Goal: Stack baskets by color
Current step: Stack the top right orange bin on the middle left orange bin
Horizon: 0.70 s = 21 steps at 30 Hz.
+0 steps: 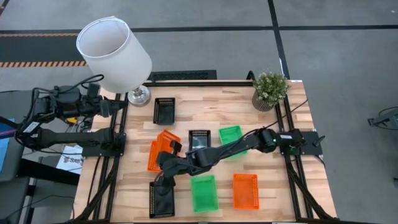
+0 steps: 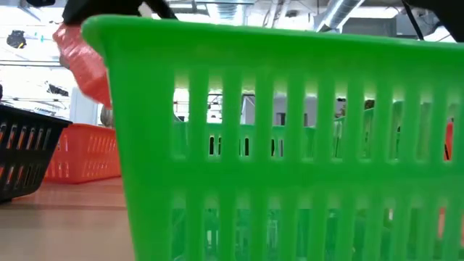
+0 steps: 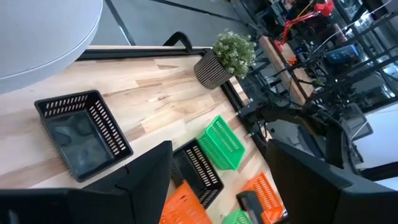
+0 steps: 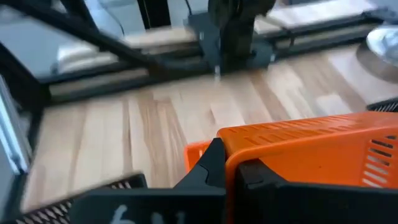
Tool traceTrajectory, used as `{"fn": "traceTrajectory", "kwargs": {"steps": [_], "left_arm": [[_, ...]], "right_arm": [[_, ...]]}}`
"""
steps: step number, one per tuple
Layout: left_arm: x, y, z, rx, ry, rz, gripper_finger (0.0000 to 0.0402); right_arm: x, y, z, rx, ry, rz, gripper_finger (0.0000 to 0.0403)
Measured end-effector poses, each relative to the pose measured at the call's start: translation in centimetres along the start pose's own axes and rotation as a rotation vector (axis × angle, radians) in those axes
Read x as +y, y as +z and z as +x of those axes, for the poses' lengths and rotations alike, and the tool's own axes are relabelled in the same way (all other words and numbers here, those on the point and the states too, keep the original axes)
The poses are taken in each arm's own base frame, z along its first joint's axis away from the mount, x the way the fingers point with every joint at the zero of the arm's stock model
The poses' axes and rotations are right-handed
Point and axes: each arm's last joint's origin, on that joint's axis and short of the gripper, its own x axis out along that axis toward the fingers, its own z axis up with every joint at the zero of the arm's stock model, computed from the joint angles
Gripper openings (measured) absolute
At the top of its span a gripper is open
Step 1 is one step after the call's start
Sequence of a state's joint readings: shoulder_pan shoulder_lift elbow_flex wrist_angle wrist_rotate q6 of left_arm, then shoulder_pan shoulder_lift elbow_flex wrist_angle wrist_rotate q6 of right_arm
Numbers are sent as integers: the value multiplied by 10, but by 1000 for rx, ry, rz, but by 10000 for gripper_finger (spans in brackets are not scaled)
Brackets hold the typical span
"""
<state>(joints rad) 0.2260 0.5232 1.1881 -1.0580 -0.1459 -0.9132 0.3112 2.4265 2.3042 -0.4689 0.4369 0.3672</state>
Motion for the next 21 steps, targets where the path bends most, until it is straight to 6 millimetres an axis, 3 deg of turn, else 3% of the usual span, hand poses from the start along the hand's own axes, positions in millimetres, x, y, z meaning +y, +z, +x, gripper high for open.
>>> {"fn": "traceTrajectory", "kwargs": {"steps": [14,21], "left_arm": [[0,1,0,-25,18,-9,251],[0,1,0,-26,17,-15,251]], "right_arm": [[1,-16,18,38,32,-36,8],[-2,-20,18,83,15,-55,46]]}}
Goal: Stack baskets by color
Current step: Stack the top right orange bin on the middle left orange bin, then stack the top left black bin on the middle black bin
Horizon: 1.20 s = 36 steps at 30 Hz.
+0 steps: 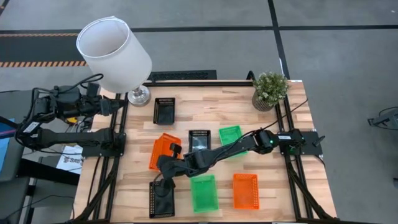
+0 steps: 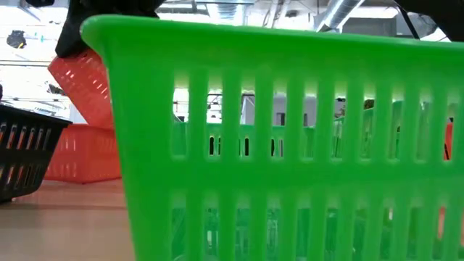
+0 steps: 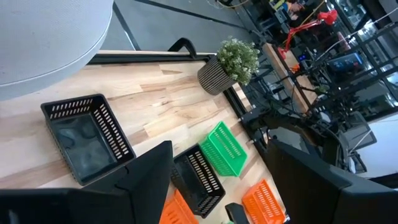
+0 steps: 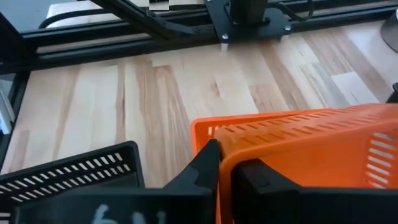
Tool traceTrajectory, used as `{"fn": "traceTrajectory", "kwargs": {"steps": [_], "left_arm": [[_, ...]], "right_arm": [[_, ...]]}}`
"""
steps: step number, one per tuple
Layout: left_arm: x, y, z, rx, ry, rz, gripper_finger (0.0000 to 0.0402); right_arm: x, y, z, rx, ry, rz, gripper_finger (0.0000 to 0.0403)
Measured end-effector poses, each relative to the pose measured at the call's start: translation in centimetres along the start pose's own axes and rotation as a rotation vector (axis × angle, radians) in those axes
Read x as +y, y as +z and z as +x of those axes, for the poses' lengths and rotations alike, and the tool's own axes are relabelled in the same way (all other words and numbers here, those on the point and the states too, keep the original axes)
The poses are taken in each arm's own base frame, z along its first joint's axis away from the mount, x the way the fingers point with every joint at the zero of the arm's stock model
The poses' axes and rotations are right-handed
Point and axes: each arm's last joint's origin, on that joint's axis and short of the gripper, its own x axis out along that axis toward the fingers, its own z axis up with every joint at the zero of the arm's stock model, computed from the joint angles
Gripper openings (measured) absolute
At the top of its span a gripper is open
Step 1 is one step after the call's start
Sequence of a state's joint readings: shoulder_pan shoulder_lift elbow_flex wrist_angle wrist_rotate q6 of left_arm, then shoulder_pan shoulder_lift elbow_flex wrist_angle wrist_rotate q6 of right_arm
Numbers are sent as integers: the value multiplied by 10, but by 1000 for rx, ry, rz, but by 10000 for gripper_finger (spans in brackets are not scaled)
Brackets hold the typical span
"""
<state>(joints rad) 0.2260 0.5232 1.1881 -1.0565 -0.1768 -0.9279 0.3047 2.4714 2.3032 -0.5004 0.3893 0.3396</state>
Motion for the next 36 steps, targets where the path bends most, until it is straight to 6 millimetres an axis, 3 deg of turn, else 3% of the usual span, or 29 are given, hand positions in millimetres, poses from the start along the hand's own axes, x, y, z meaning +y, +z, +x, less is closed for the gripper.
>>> {"fn": "traceTrajectory", "kwargs": {"steps": [17,23,30,36], "left_arm": [[0,0,0,-10,8,-2,251],[1,0,0,-5,14,0,251],[6,-4,1,37,73,14,251],[8,-6,1,51,105,21,251]], "right_arm": [[-4,0,2,13,-12,20,139],[-8,15,-12,8,-23,28,172],[-44,42,-43,1,-195,123,178],[-90,58,-38,40,-212,31,188]]}}
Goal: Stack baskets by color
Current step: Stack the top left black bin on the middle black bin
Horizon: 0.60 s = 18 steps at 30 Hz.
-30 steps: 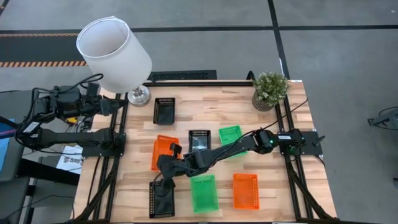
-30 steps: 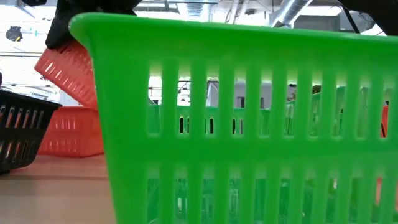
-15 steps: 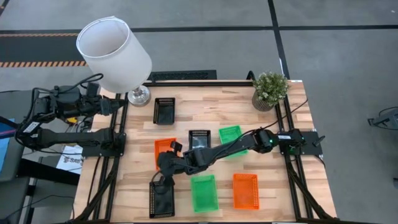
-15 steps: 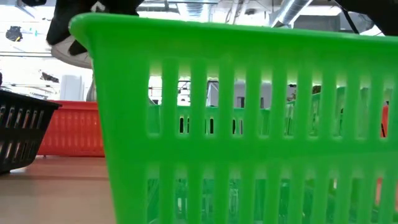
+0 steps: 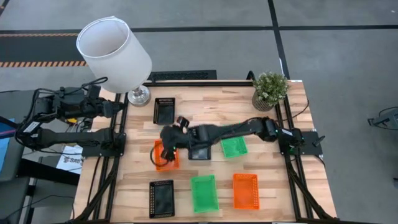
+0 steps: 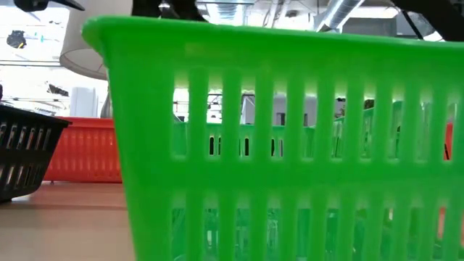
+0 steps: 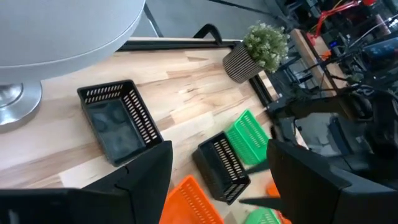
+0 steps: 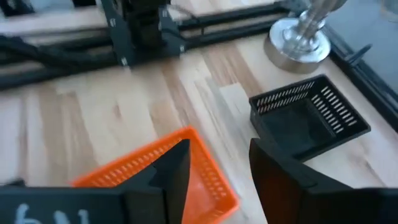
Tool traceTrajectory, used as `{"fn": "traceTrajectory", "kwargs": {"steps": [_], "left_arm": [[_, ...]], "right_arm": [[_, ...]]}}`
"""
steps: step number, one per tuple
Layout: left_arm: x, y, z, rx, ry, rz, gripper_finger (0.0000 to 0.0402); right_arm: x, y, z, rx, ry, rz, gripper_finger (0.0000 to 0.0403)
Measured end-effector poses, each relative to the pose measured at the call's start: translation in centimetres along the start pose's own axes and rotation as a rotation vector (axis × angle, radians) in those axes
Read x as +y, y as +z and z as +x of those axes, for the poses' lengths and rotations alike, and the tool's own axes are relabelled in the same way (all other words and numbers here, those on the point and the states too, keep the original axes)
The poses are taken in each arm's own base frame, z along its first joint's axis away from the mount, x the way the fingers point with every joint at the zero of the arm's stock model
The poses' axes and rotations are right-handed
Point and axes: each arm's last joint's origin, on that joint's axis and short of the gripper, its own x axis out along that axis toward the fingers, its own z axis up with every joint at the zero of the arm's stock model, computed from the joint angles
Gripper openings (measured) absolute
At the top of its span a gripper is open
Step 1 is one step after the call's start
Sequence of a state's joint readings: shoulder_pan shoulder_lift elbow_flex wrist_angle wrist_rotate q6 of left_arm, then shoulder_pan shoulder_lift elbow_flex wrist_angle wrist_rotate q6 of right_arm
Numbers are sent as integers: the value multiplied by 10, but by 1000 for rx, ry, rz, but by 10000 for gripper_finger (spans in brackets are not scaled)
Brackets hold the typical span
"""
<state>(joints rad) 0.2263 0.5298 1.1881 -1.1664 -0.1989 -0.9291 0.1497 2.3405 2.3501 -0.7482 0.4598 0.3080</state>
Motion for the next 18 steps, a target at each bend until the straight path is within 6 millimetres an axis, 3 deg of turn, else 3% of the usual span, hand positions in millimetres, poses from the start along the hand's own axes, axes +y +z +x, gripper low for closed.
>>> {"fn": "traceTrajectory", "kwargs": {"steps": [7,12,18], "left_arm": [[2,0,0,-23,43,5,251],[4,0,0,-54,83,9,251],[5,1,0,-78,101,9,251]], "right_arm": [[-53,2,38,93,14,-136,210],[-77,0,60,115,36,-189,220],[-92,-9,91,121,53,-236,221]]}}
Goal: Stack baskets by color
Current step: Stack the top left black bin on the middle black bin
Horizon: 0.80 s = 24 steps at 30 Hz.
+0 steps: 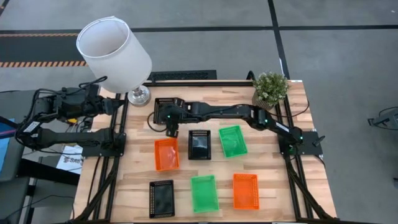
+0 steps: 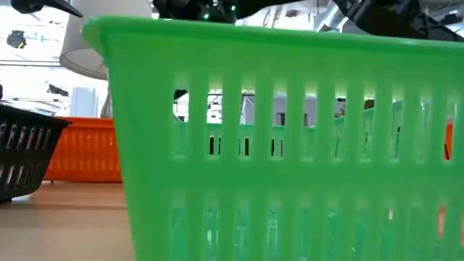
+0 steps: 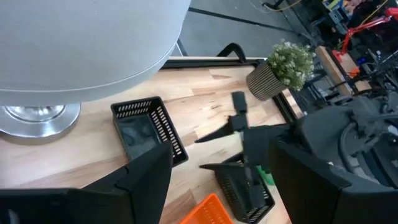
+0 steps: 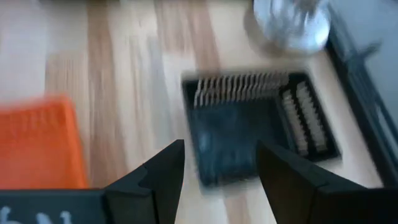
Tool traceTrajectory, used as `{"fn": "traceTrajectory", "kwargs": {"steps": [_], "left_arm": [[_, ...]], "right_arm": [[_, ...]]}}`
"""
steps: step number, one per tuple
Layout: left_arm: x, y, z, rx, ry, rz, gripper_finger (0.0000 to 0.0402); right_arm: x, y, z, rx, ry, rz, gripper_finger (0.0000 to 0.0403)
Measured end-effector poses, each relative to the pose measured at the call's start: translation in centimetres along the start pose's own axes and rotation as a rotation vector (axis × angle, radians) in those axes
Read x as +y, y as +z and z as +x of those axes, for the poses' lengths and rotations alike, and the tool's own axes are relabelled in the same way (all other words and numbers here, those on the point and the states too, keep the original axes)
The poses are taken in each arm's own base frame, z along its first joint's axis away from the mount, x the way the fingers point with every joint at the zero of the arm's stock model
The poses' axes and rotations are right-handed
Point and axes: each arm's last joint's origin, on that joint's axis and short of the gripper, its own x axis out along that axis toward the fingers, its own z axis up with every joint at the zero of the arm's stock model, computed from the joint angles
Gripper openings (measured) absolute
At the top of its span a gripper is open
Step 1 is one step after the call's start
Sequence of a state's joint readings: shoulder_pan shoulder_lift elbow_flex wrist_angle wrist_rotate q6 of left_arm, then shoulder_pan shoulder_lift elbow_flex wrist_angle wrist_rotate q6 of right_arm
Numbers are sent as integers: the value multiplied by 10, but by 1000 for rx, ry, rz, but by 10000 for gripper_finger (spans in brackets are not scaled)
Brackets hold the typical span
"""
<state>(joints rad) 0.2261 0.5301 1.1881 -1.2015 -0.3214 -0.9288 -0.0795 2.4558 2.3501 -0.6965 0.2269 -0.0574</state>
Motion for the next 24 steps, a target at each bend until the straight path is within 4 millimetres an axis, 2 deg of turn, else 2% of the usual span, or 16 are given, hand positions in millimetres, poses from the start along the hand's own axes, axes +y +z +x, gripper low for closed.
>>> {"fn": "traceTrajectory", "kwargs": {"steps": [3,8,13,15,19,24], "left_arm": [[0,0,0,0,0,0,251],[0,0,0,-1,0,-9,251],[0,0,0,-8,3,-11,251],[0,0,0,-9,3,-19,251],[0,0,0,-9,3,-25,251],[0,0,0,-12,4,-41,251]], "right_arm": [[-2,-6,9,26,26,-21,221],[5,-22,39,57,60,-36,221],[6,-27,51,47,63,-41,221],[8,-35,55,103,70,-52,218],[11,-41,62,130,77,-58,193],[14,-45,61,168,74,-68,137]]}}
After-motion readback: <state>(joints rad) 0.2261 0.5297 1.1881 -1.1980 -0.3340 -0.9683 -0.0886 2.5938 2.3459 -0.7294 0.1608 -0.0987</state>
